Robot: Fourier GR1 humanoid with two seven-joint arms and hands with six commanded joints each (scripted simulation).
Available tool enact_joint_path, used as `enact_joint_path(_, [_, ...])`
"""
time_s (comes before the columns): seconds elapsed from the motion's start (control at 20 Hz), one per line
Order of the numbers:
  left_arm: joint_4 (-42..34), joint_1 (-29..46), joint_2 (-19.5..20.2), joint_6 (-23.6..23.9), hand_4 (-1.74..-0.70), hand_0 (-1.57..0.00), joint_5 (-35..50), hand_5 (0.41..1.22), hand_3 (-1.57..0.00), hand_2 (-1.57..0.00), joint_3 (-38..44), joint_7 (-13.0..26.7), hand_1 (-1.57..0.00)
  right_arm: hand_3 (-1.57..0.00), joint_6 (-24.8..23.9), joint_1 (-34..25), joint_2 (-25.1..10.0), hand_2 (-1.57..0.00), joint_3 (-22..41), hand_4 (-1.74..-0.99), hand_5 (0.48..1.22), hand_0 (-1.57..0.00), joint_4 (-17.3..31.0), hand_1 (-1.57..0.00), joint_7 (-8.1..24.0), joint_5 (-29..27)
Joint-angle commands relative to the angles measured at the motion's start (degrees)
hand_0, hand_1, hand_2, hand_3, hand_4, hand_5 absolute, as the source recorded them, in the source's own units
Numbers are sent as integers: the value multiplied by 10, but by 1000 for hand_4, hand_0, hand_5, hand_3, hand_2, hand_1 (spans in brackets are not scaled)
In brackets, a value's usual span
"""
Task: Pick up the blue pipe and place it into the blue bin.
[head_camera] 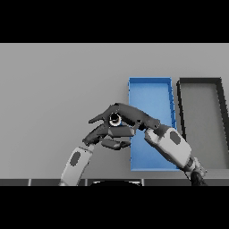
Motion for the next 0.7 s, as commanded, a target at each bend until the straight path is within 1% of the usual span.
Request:
enact_joint_path(0.0, [-9, 3, 3, -3, -908, -10, 5, 456, -8, -9, 1, -2, -9, -1571, -8, -19, -7, -1571, -14, -1741, 1221, -1571, -2, -1571, 12, -30])
enact_joint_path(0.05, [-9, 0, 1, -1, -907, -8, 3, 450, -6, -7, 1, 5, -7, -1571, -14, -51, -13, -1571, -29, -1741, 1221, -1571, 8, -1571, 21, -56])
enact_joint_path(0.1, [-8, -5, -2, -3, -906, -6, 5, 445, -5, -5, 1, 12, -5, -1571, -11, -80, -22, -1571, -44, -1741, 1221, -1571, 18, -1571, 22, -81])
enact_joint_path(0.2, [-1, -11, 0, -7, -906, -3, 12, 437, -3, -3, 10, 21, -3, -1571, -8, -128, -36, -1571, -77, -1741, 1221, -1571, 52, -1571, 3, -116])
enact_joint_path(0.25, [-6, -4, 3, -10, -905, -3, 13, 435, -2, -2, 8, 16, -2, -1571, -25, -155, -46, -1571, -91, -1741, 1221, -1571, 70, -1571, -2, -114])
enact_joint_path(0.3, [-7, -4, 1, -6, -905, -2, 8, 433, -1, -2, 5, 24, -2, -1571, -46, -173, -57, -1571, -104, -1741, 1221, -1571, 83, -1571, -13, -103])
enact_joint_path(0.4, [-9, 1, 4, -7, -898, -1, 7, 430, 0, -1, 5, 21, -1, -1571, -76, -203, -92, -1571, -127, -1741, 1221, -1571, 106, -1571, -17, -87])
enact_joint_path(0.5, [-16, 6, 6, -9, -890, 0, 7, 425, 0, 0, 2, 15, 0, -1571, -81, -214, -119, -1571, -147, -1741, 1221, -1571, 154, -1571, -10, -86])
enact_joint_path(0.6, [-15, 1, 7, -7, -890, 0, 7, 415, 0, 0, 6, 23, 0, -1571, -81, -209, -138, -1571, -159, -1741, 1221, -1571, 195, -1571, -17, -75])
enact_joint_path(0.65, [-17, 0, 11, -8, -886, 0, 8, 412, 1, 0, 8, 18, 0, -1571, -73, -209, -150, -1571, -163, -1741, 1221, -1571, 215, -1571, -24, -67])
